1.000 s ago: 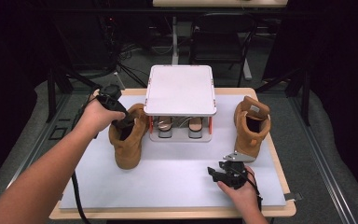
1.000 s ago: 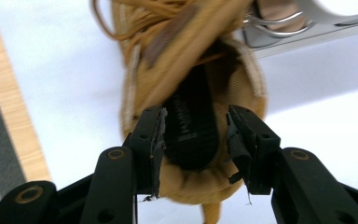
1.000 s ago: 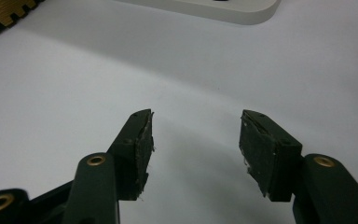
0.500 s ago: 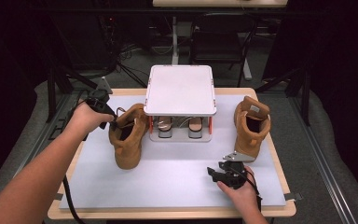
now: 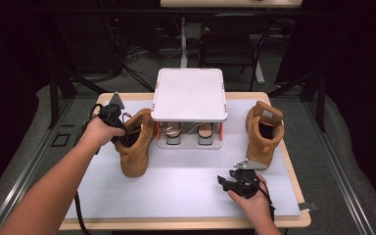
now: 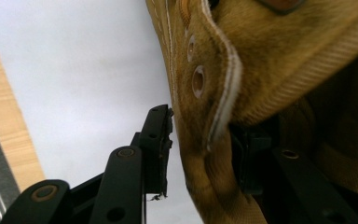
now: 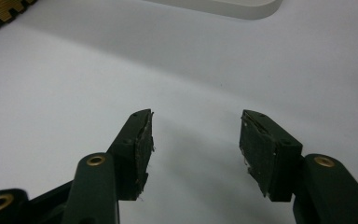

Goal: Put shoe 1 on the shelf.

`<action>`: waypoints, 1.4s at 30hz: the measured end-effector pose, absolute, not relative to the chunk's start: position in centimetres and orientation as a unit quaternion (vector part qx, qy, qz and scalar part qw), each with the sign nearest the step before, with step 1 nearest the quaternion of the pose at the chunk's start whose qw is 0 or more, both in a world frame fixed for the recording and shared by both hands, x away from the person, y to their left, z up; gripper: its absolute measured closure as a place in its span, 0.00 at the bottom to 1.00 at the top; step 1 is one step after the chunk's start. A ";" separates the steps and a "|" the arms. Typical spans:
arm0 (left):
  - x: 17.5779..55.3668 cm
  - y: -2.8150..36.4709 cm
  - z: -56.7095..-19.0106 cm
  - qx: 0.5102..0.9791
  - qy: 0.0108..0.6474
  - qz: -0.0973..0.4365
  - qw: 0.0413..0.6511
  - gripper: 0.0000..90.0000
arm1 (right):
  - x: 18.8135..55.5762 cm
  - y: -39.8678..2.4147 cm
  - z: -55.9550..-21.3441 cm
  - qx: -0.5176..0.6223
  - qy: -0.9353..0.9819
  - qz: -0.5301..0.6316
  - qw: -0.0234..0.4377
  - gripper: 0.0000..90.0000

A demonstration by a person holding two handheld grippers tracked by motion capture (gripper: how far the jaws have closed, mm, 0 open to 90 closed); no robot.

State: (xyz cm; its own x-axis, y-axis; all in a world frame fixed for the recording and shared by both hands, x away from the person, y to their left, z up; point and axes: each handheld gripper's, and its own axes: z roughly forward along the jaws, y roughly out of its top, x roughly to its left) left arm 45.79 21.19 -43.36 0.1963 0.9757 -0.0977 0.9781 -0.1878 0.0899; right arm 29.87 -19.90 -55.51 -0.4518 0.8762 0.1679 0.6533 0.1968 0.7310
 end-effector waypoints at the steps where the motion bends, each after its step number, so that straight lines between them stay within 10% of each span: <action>1: 45.8 21.2 -43.6 0.768 0.637 -0.010 0.067 0.71 | 29.9 -19.9 -55.5 0.504 0.759 0.386 0.145 0.49; 11: 45.8 21.3 -44.1 0.763 0.644 -0.007 0.059 0.87 | 29.8 -19.9 -55.5 0.506 0.758 0.385 0.145 0.49; 42: 42.8 24.6 -44.2 0.780 0.624 -0.021 0.043 0.86 | 30.7 -20.7 -52.5 0.529 0.762 0.353 0.121 0.62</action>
